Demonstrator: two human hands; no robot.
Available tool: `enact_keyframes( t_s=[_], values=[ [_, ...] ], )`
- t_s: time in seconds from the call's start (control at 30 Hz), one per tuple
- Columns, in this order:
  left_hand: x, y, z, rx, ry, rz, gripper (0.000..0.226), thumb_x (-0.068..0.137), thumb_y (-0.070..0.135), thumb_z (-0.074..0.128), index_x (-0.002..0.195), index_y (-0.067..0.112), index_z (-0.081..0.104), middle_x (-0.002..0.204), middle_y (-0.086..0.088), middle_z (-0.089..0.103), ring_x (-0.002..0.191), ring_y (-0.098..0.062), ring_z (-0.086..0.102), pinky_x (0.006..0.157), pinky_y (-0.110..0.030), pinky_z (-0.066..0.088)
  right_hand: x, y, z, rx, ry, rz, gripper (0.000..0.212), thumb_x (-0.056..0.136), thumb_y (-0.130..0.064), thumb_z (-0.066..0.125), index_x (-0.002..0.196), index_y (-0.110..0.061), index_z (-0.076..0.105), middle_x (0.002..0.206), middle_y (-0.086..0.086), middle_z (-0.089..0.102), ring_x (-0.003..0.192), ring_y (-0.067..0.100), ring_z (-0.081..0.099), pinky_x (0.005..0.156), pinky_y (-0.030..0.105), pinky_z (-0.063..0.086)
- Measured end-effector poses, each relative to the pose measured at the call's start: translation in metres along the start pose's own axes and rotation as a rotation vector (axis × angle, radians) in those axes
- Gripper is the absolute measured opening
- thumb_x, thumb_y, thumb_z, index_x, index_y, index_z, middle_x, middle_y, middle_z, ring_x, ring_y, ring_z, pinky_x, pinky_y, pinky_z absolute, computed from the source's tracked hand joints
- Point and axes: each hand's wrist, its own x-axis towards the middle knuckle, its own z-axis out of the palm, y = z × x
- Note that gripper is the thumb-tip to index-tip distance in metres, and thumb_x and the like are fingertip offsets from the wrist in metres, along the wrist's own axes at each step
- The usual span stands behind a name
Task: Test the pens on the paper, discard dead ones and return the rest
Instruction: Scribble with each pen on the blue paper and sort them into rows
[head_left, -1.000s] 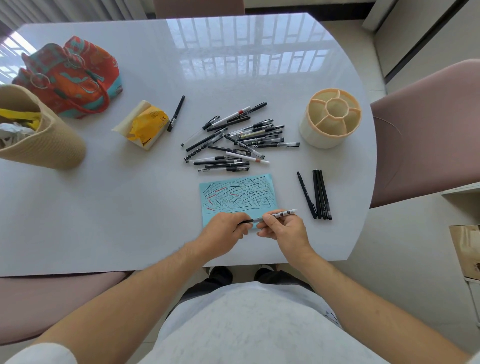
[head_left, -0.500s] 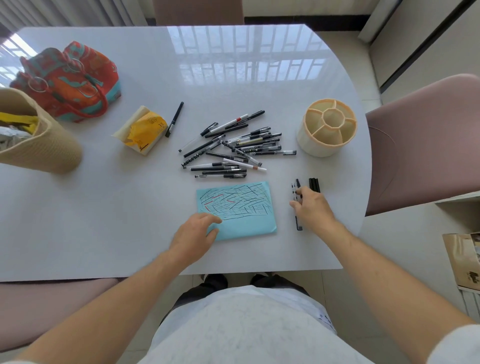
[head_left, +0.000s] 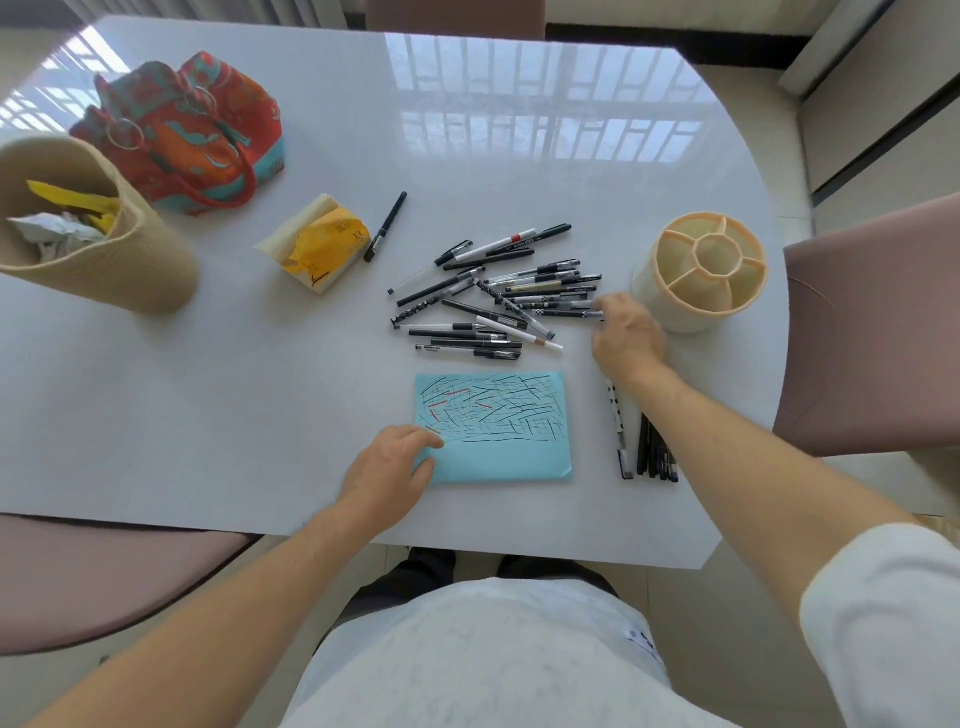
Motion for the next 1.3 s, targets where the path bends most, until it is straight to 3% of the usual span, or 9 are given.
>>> enact_keyframes(
  t_s=[0.13,0.27,0.47,0.63,0.83,0.93,1.07,1.23,1.3],
  values=[
    [-0.003,-0.006,-0.004,-0.003,0.03,-0.021,0.022,0.094,0.022,0.06,0.114,0.028,0.068,0.121,0.011,0.063,0.117,-0.01,0.052,0.093,-0.027,0.044,0.012,-0.001,0.006,-0.194,-0.078,-0.072,0.039,0.089,0.002,0.047,0.123,-0.011,0.06,0.122,0.012,0.06,0.104,0.036,0.062,0.079,0.04,0.053],
    [-0.002,-0.009,-0.006,-0.017,0.031,-0.029,0.023,0.094,0.022,0.059,0.115,0.029,0.067,0.119,0.011,0.063,0.115,-0.009,0.052,0.093,-0.027,0.046,0.003,0.007,0.003,-0.232,-0.126,-0.087,0.028,0.091,-0.012,0.053,0.118,-0.013,0.063,0.115,0.01,0.06,0.096,0.036,0.064,0.075,0.037,0.049],
    [0.008,0.002,-0.005,-0.092,0.003,0.02,0.024,0.095,0.023,0.06,0.115,0.032,0.066,0.116,0.016,0.061,0.106,-0.003,0.055,0.093,-0.03,0.05,-0.056,0.016,-0.01,0.258,0.038,0.11,0.011,0.084,-0.014,0.064,0.093,-0.01,0.07,0.094,0.009,0.062,0.086,0.029,0.06,0.076,0.034,0.048],
    [0.014,0.027,-0.001,-0.195,-0.105,0.047,0.025,0.095,0.028,0.06,0.119,0.034,0.065,0.107,0.024,0.061,0.092,0.007,0.058,0.09,-0.029,0.052,-0.124,-0.016,-0.003,0.737,-0.064,0.23,0.012,0.083,-0.009,0.07,0.083,-0.021,0.069,0.065,-0.004,0.071,0.059,0.012,0.067,0.061,0.026,0.055],
    [0.011,0.052,0.003,-0.393,-0.269,0.1,0.031,0.093,0.035,0.065,0.123,0.04,0.062,0.104,0.017,0.068,0.086,-0.003,0.063,0.083,-0.023,0.052,-0.174,-0.053,0.021,1.165,-0.235,0.262,0.007,0.089,-0.012,0.07,0.085,-0.013,0.075,0.076,0.015,0.073,0.064,0.026,0.068,0.067,0.039,0.062],
    [0.007,0.048,0.001,-0.375,-0.312,0.129,0.016,0.093,0.03,0.064,0.108,0.033,0.069,0.085,0.01,0.069,0.074,-0.007,0.064,0.076,-0.028,0.053,-0.189,-0.064,0.03,1.235,-0.285,0.257,0.013,0.09,-0.018,0.067,0.085,-0.02,0.078,0.08,0.017,0.075,0.066,0.026,0.068,0.064,0.037,0.061],
    [-0.002,0.033,-0.005,-0.301,-0.271,0.109,0.005,0.09,0.029,0.066,0.092,0.027,0.071,0.073,0.009,0.067,0.068,-0.007,0.061,0.07,-0.032,0.053,-0.2,-0.076,0.042,1.22,-0.298,0.249,0.023,0.096,-0.009,0.067,0.08,-0.019,0.079,0.076,0.013,0.075,0.064,0.026,0.068,0.063,0.038,0.061],
    [-0.015,-0.004,-0.019,-0.11,-0.07,0.029,0.009,0.091,0.029,0.066,0.087,0.022,0.07,0.065,0.011,0.06,0.062,-0.013,0.054,0.061,-0.033,0.045,-0.18,-0.078,0.039,1.263,0.005,0.49,0.02,0.098,-0.011,0.063,0.081,-0.006,0.072,0.066,0.007,0.069,0.052,0.02,0.06,0.054,0.035,0.057],
    [-0.022,-0.022,-0.024,-0.042,-0.026,0.025,0.008,0.091,0.029,0.067,0.089,0.022,0.071,0.066,0.015,0.057,0.064,-0.011,0.052,0.061,-0.029,0.042,-0.167,-0.07,0.035,1.223,-0.016,0.436,0.016,0.099,-0.011,0.063,0.087,-0.004,0.072,0.071,0.009,0.071,0.057,0.021,0.064,0.06,0.037,0.06]
  ],
)
